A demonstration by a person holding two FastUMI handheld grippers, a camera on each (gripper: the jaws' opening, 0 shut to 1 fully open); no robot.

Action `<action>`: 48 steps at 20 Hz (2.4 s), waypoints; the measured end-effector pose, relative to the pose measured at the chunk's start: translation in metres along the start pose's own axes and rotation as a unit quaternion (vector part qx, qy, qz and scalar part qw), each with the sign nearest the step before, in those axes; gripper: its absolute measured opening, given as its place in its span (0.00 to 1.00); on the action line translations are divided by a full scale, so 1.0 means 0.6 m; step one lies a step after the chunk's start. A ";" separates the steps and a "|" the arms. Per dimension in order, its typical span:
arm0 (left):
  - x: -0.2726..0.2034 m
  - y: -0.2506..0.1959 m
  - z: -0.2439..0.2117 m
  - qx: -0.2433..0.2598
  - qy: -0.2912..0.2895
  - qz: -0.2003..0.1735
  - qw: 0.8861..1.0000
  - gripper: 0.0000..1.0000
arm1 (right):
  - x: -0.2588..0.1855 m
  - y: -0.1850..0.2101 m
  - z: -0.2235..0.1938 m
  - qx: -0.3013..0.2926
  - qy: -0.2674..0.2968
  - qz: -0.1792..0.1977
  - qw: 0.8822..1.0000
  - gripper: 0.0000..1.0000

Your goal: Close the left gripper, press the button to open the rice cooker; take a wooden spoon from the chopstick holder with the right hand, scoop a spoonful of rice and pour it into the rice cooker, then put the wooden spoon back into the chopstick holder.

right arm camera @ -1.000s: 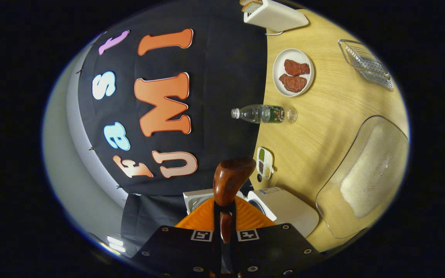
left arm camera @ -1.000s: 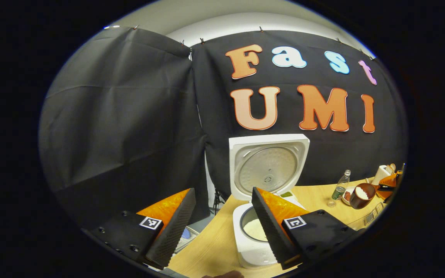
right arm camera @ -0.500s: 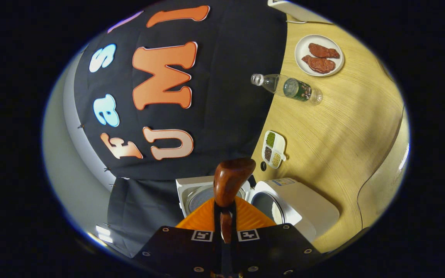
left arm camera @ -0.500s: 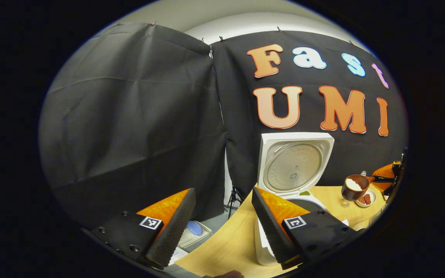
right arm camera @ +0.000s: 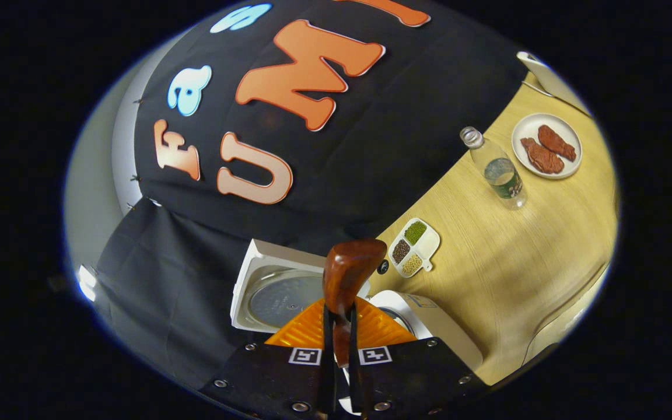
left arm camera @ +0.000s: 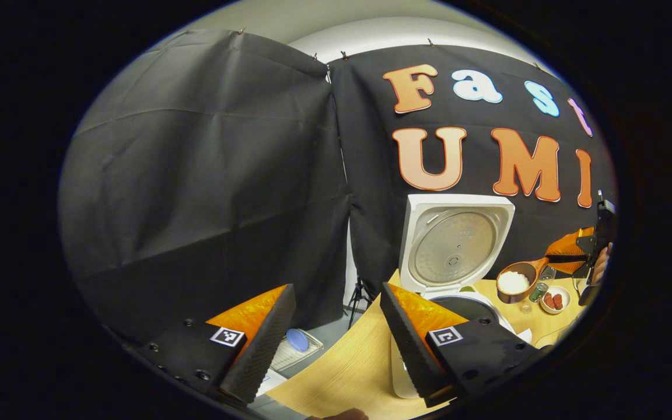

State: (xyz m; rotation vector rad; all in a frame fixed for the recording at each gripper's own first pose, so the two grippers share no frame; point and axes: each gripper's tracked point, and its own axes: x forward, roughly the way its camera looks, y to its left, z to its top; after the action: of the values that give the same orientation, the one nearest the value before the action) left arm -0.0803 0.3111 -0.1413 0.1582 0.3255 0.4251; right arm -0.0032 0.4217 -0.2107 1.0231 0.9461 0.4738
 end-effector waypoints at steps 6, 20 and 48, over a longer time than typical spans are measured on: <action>-0.002 0.013 -0.004 -0.002 0.004 0.014 1.000 0.99 | 0.015 0.025 -0.014 -0.119 -0.003 -0.016 0.993 0.09; -0.001 0.009 -0.002 0.005 0.003 0.020 1.000 0.99 | 0.028 0.101 -0.013 -0.244 -0.034 0.004 0.969 0.09; 0.007 0.028 -0.021 0.003 0.015 0.042 0.999 0.99 | 0.017 0.221 -0.075 -0.578 -0.121 0.059 0.805 0.08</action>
State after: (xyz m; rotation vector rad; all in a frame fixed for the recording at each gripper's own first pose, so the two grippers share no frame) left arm -0.0876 0.3292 -0.1507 0.1725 0.3508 0.5102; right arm -0.0249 0.5143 -0.1070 -0.0027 0.2169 0.8469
